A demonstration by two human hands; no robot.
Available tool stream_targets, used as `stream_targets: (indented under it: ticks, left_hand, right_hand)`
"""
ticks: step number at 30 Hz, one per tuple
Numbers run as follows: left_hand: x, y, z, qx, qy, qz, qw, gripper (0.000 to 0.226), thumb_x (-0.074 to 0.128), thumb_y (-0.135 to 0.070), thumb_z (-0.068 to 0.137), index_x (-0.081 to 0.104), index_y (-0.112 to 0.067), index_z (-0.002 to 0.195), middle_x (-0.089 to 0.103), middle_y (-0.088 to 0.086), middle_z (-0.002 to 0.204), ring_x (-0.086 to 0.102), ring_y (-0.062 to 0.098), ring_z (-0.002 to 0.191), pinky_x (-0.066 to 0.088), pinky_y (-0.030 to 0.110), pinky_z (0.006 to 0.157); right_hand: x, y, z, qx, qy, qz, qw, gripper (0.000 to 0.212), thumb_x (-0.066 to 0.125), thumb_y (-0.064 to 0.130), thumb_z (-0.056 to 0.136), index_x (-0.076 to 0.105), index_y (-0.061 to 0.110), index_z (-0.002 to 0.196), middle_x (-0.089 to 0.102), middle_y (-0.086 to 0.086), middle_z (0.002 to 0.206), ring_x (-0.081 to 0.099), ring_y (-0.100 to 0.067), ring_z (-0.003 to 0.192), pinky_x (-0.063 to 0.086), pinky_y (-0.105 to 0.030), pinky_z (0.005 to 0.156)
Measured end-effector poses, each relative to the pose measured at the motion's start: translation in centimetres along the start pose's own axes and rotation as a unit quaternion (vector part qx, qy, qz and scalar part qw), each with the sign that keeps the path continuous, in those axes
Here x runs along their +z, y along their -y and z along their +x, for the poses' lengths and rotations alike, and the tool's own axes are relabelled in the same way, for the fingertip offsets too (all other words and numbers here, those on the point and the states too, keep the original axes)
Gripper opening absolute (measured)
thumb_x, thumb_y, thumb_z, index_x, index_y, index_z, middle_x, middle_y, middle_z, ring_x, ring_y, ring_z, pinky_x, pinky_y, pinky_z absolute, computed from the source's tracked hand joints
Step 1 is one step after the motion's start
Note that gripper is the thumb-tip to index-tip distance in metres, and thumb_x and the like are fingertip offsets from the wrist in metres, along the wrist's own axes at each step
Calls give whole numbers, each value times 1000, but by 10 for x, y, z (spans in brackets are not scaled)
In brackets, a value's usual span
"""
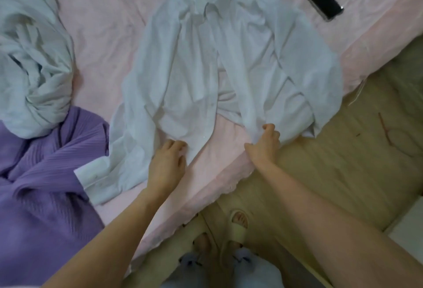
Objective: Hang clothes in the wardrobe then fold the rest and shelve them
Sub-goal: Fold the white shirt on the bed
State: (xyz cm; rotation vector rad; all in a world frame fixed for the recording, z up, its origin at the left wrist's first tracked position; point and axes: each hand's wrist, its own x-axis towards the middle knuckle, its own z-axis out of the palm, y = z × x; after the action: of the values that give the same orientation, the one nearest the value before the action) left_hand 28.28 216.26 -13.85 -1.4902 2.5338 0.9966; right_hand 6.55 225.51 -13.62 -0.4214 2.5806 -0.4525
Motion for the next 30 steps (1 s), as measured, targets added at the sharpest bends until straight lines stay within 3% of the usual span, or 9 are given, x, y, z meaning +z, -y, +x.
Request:
stream_targets:
  ticks: [3,5,7,11,15,18,24,27,30]
  left_hand:
    - [9,4,-7,-53,36,103,993,40,66,-33,83,55,-20,119,57,1,116,56,28,105,46,39,81]
    - [11,2,-6,-50,26,92,994,25,61,-25,86,60,-18,110,65,2,106,60,28,95,45,33,71]
    - [9,-4,-7,-37,18,30,999,11,60,-21,88,67,-17,96,70,-1,90,64,23,84,44,28,65]
    - [6,-35,-25,16,101,-137,985,12,67,-31,88,71,-20,88,70,-9,77,62,3,69,44,10,62]
    - [18,-26,-42,20,96,-113,989,20,58,-19,94,70,-15,109,72,-1,106,65,12,95,48,22,87]
    - [24,-12,-46,-4,83,-74,994,25,56,-12,93,71,-16,113,70,-1,112,64,13,100,48,23,91]
    - [42,-14,-50,49,20,21,998,18,61,-36,90,71,-28,102,64,-10,101,61,12,90,49,31,69]
    - [57,-12,-47,85,3,91,992,11,61,-31,87,67,-23,94,61,-5,93,62,18,83,49,34,58]
    - [67,-7,-47,107,9,105,989,2,62,-17,86,62,-15,87,60,4,87,62,29,76,44,34,52]
  right_hand:
    - [13,-15,9,47,32,-9,998,44,67,17,84,44,3,119,47,-20,125,51,-37,112,42,-40,87]
    - [15,-22,9,31,18,-7,999,21,58,14,90,53,1,106,58,-21,114,56,-34,101,39,-35,77]
    - [12,-26,5,-10,1,31,999,3,51,8,91,52,5,90,61,-18,96,54,-28,85,33,-30,68]
    - [-2,2,-28,-129,53,211,967,12,44,2,92,44,3,81,41,-1,66,40,-14,61,31,-28,56]
    - [9,4,-63,-123,172,209,955,19,63,13,89,48,13,100,55,3,81,52,-4,70,41,-8,60]
    - [24,-21,-70,-58,126,173,975,18,63,13,89,49,15,101,57,2,91,56,-12,81,42,-15,66]
    - [53,-56,-80,-69,93,107,987,34,73,13,79,48,14,101,56,-4,104,55,-21,97,48,-32,82]
    - [70,-60,-74,-80,66,48,993,50,80,20,73,48,9,110,51,-6,111,49,-21,104,41,-25,81]
    - [75,-64,-75,-106,55,74,990,28,72,12,81,51,12,99,51,3,95,52,-15,89,36,-17,70]
